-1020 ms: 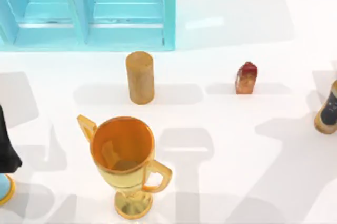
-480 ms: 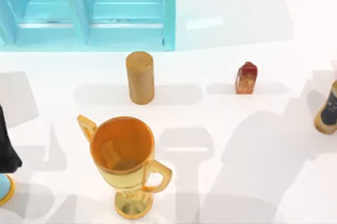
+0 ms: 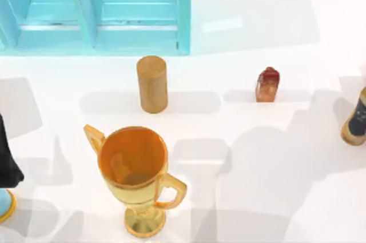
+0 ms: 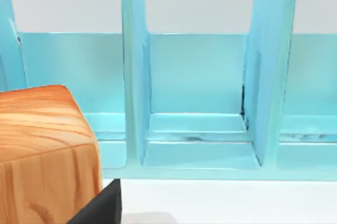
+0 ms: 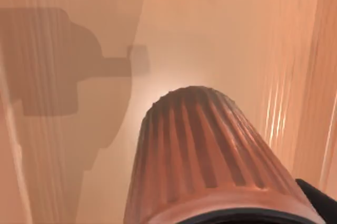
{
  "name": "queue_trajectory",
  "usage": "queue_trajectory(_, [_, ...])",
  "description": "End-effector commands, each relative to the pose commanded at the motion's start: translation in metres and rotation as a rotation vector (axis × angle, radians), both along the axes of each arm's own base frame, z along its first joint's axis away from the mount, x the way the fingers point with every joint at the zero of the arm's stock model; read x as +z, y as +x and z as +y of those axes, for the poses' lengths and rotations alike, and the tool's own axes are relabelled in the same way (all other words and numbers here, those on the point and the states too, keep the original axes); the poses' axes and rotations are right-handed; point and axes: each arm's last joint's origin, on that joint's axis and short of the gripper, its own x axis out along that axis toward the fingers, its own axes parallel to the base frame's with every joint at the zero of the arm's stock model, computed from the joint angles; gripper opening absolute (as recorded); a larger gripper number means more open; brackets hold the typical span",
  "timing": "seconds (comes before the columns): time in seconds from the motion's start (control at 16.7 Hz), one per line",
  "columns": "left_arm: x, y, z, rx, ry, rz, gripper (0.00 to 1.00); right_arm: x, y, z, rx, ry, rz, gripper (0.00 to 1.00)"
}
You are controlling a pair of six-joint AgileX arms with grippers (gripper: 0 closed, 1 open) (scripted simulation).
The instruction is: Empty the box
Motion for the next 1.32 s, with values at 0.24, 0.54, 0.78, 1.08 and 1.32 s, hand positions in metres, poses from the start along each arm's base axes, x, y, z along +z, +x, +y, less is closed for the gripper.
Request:
queue_trajectory(0.24, [0.0,0.0,0.0,0.0,0.0,0.0,1.0,0.01,0.0,0.024,-0.012,0.005,-0.069,0.0])
queue_trajectory(0.54, [0.0,0.0,0.0,0.0,0.0,0.0,1.0,0.022,-0.021,0.104,-0.088,0.007,-0.147,0.0])
queue_trajectory(0.78, [0.0,0.0,0.0,0.0,0.0,0.0,1.0,-0.029,-0.048,0.181,-0.08,0.003,0.008,0.0])
queue_trajectory(1.08, [0.0,0.0,0.0,0.0,0.0,0.0,1.0,-0.087,-0.108,0.276,-0.025,-0.082,0.128,0.0])
queue_trajectory(1.32, [0.0,0.0,0.0,0.0,0.0,0.0,1.0,-0.086,-0.136,0.298,-0.002,-0.062,0.004,0.0])
